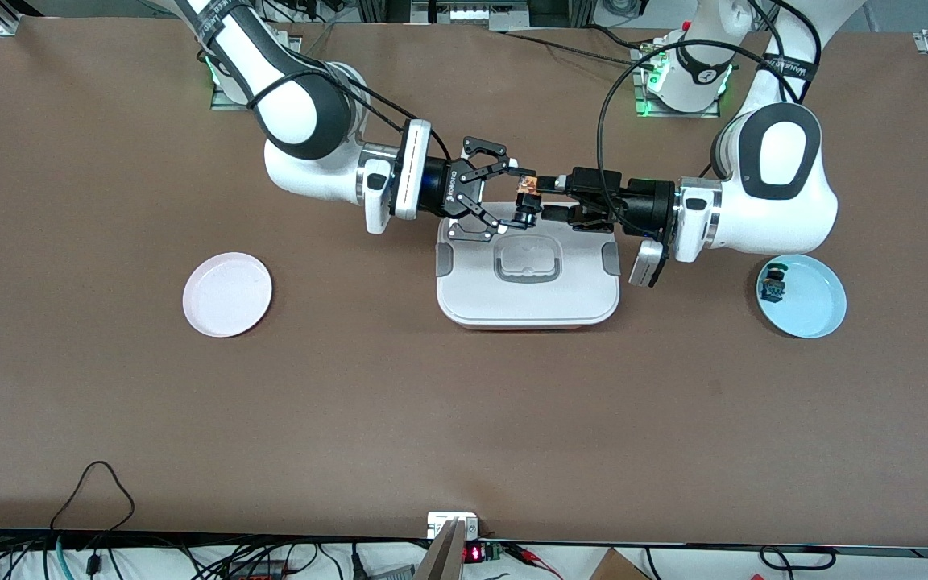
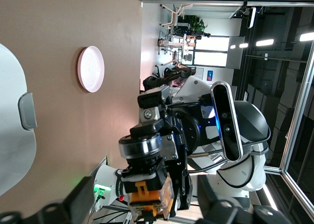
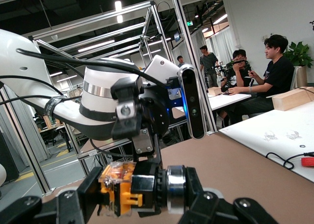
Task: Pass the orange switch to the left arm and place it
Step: 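Grasp the orange switch with the left gripper from the right gripper, then open the right gripper and withdraw while the left gripper carries the switch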
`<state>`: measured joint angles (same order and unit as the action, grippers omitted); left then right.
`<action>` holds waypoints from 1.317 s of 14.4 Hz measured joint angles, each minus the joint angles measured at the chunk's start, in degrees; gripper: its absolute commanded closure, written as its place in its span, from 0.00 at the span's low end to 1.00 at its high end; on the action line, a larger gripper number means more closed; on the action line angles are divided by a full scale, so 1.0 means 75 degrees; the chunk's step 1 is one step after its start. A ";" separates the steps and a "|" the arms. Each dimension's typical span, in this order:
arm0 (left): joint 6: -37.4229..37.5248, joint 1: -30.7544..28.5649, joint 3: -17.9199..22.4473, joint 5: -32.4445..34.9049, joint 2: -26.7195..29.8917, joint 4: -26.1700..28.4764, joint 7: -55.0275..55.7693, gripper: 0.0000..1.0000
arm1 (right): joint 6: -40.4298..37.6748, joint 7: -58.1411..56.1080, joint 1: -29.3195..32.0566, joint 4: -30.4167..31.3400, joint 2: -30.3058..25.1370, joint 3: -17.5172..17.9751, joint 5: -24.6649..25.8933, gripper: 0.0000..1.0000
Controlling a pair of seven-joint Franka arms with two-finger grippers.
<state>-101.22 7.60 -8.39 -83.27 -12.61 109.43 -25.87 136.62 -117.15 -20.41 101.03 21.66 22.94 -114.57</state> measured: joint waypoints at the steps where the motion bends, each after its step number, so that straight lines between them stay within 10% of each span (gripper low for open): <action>1: 0.0020 0.0000 -0.0001 0.0000 -0.0001 0.0010 0.0001 0.69 | 0.0000 0.0000 0.0000 0.0000 0.0001 -0.0001 -0.0002 0.93; 8: 0.0090 0.0014 -0.0005 -0.0080 -0.0007 0.0017 0.0114 0.89 | -0.0016 -0.0114 0.0000 -0.0015 0.0002 -0.0019 -0.0004 0.90; 9: 0.0090 0.0015 -0.0005 -0.0083 -0.0008 0.0017 0.0114 0.90 | -0.0016 -0.0114 0.0000 -0.0015 0.0002 -0.0019 -0.0004 0.73; 11: 0.0090 0.0014 -0.0005 -0.0088 -0.0008 0.0017 0.0114 0.90 | -0.0017 -0.0114 0.0000 -0.0017 0.0002 -0.0021 -0.0004 0.01; 19: 0.0014 0.0015 -0.0008 -0.0097 -0.0009 -0.0014 0.0066 0.91 | -0.0096 0.0199 0.0156 -0.0094 -0.0034 -0.0083 0.0111 0.00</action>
<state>-101.11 7.71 -8.45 -83.99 -12.68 109.32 -25.37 135.90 -115.65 -19.24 100.32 21.40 22.32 -113.73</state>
